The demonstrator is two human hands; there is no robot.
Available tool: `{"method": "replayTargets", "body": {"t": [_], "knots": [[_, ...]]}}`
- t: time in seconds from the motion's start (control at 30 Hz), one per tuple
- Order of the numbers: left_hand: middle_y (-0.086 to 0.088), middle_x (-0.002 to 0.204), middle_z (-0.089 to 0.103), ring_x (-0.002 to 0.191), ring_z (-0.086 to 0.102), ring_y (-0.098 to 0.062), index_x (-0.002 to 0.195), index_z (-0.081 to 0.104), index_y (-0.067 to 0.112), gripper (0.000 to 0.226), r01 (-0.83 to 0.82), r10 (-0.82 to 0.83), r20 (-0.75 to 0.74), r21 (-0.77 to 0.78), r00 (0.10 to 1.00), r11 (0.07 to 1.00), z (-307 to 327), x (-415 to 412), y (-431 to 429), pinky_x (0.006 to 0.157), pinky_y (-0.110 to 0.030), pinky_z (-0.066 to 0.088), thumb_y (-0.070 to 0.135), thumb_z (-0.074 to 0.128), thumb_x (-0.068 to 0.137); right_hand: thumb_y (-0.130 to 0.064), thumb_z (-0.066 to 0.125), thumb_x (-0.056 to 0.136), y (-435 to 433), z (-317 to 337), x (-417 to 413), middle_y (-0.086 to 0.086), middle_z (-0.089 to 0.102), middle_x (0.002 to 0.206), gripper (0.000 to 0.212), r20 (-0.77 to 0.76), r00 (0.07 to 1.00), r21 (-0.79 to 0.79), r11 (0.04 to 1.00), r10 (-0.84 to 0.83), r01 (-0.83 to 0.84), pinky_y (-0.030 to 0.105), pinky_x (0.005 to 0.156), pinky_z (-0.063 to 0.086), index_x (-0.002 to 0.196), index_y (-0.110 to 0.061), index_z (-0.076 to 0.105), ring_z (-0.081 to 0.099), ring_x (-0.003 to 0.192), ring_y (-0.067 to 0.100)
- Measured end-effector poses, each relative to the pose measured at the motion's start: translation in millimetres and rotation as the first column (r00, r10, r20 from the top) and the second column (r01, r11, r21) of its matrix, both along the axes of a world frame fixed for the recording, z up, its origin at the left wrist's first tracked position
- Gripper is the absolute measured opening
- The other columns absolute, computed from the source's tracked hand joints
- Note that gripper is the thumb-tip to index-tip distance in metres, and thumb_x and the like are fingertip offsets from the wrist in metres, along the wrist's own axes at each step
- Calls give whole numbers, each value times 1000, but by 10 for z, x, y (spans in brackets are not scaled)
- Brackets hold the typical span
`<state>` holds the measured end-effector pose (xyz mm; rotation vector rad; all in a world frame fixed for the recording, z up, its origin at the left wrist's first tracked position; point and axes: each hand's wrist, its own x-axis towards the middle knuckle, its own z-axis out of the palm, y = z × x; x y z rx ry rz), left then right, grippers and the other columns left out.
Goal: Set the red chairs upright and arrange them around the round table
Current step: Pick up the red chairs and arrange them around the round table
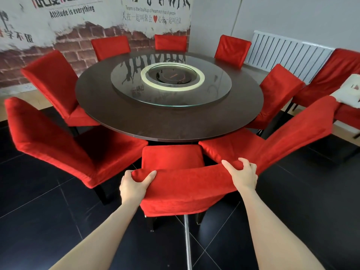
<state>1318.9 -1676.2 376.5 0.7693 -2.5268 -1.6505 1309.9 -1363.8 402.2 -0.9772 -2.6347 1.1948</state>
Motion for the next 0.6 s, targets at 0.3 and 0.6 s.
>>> {"method": "replayTargets", "body": {"t": [0.3, 0.6], "knots": [[-6, 117, 59, 104, 58, -25, 111, 52, 16, 66, 18, -19, -23, -24, 1000, 1000, 30, -22, -86, 82, -39, 51, 55, 81, 68, -67, 62, 80, -91, -76, 184, 5, 32, 145, 74, -19, 999, 22, 999, -29, 30, 50, 99, 41, 140, -27, 43, 33, 130, 35], [-2, 109, 57, 99, 54, -22, 106, 52, 17, 64, 20, -22, -46, -52, 999, 998, 30, -133, -72, 81, -39, 50, 57, 82, 66, -63, 61, 84, -84, -85, 130, 6, 24, 151, 75, -40, 999, -29, 999, -18, 17, 55, 106, 37, 145, -27, 38, 29, 133, 40]]}}
